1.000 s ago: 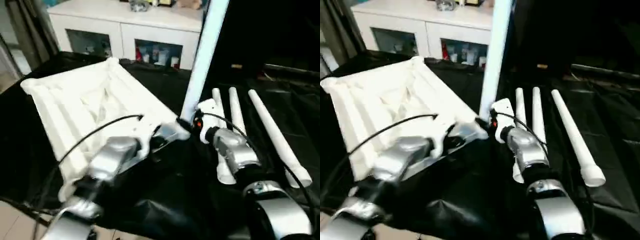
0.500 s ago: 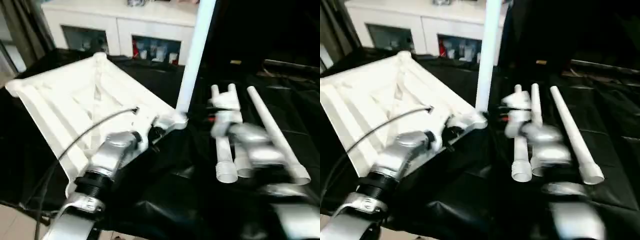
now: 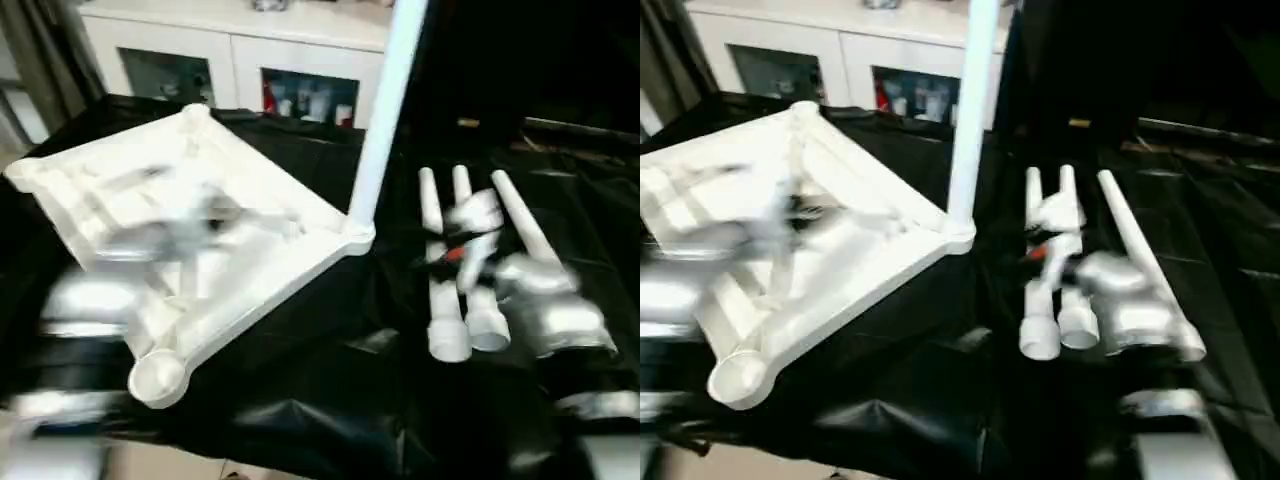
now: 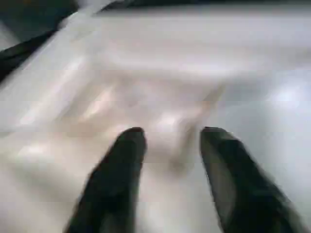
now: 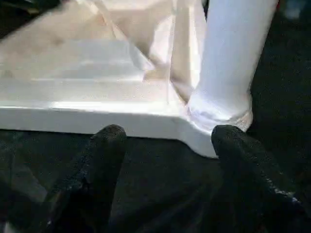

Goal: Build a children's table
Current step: Insert table leg to table base

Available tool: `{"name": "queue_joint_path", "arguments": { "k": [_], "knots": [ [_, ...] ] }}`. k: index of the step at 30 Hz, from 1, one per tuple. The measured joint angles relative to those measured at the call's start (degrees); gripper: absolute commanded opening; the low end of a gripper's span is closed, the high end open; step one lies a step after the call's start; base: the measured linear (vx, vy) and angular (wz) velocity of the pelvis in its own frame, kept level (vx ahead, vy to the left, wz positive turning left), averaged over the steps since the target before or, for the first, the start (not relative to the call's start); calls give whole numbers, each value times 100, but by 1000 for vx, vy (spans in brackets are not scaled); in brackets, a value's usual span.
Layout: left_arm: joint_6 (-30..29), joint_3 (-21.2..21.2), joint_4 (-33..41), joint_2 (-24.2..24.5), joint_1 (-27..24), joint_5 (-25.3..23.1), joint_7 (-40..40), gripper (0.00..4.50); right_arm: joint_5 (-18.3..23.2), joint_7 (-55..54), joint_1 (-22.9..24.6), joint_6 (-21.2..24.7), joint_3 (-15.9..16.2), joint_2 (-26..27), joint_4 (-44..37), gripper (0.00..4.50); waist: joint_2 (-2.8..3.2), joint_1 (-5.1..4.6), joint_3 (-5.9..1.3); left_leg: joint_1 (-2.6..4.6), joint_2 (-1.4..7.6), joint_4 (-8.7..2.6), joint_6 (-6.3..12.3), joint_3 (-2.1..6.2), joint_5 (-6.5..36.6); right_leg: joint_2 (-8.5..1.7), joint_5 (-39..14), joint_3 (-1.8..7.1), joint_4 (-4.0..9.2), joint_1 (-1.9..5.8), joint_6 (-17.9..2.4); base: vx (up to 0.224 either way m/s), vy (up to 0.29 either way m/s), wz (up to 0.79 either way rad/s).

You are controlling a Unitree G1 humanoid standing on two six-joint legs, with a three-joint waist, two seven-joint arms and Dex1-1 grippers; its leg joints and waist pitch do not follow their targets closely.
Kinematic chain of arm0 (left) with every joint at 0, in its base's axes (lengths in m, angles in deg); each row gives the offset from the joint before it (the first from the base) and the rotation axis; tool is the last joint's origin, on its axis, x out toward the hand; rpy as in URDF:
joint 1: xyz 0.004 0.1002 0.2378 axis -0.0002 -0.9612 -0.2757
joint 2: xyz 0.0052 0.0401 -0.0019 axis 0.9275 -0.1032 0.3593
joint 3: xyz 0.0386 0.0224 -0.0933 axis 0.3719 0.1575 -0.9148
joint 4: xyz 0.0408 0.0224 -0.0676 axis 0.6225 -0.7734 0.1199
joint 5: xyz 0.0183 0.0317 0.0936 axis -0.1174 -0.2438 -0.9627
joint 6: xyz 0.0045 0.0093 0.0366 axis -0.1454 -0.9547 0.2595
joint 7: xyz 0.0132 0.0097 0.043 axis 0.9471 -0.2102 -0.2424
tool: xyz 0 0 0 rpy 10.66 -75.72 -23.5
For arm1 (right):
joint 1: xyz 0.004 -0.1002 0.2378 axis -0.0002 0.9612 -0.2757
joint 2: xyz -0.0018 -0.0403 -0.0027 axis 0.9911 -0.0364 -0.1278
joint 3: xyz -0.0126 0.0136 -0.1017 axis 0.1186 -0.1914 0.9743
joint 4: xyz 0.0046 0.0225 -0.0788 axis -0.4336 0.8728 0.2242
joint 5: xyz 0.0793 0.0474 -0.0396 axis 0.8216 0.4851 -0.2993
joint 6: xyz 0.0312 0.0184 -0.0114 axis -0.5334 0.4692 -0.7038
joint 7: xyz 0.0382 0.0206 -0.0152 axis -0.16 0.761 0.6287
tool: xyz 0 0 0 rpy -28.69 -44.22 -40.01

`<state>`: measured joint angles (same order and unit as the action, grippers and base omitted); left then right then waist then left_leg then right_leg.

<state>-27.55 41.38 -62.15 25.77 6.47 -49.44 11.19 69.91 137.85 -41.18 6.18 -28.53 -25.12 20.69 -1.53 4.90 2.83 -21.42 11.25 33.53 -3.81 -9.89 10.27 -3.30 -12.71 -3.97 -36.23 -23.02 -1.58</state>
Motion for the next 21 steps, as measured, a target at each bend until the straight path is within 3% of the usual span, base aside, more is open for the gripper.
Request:
{"name": "queue_joint_path", "arguments": {
  "k": [3,4,9,13,20,21],
  "knots": [
    [-406,33,298,599,-288,-382,40,182,-202,-675,-228,163,24,313,285,275,-35,48,21,-3,-2,-3,-11,0,4,-1,0,0,1,0,0,0,0,0],
    [-522,61,357,736,-379,-451,48,127,-227,-769,-284,184,35,386,295,243,-46,62,26,-3,-2,-3,-22,0,11,-1,0,0,1,2,0,0,0,0],
    [-966,141,574,1174,-735,-663,43,112,-304,-1134,-402,359,298,766,335,221,-122,116,36,-3,-3,4,-33,0,17,-3,2,2,3,8,0,0,0,0],
    [-973,348,592,1256,-949,-696,219,84,-504,-1327,-490,341,417,930,554,192,-143,140,29,7,-3,6,-42,0,12,-3,9,4,0,16,0,0,0,0],
    [-573,769,563,850,-973,-535,495,52,-622,-1609,-632,273,453,1082,812,141,-151,137,28,31,-1,-1,-73,2,-8,-1,37,7,-5,28,-1,0,0,0],
    [-553,847,539,833,-967,-534,521,32,-623,-1617,-654,270,476,1103,834,129,-151,128,28,32,1,0,-75,2,-10,1,38,7,-6,27,-2,0,0,0]
  ]
}}
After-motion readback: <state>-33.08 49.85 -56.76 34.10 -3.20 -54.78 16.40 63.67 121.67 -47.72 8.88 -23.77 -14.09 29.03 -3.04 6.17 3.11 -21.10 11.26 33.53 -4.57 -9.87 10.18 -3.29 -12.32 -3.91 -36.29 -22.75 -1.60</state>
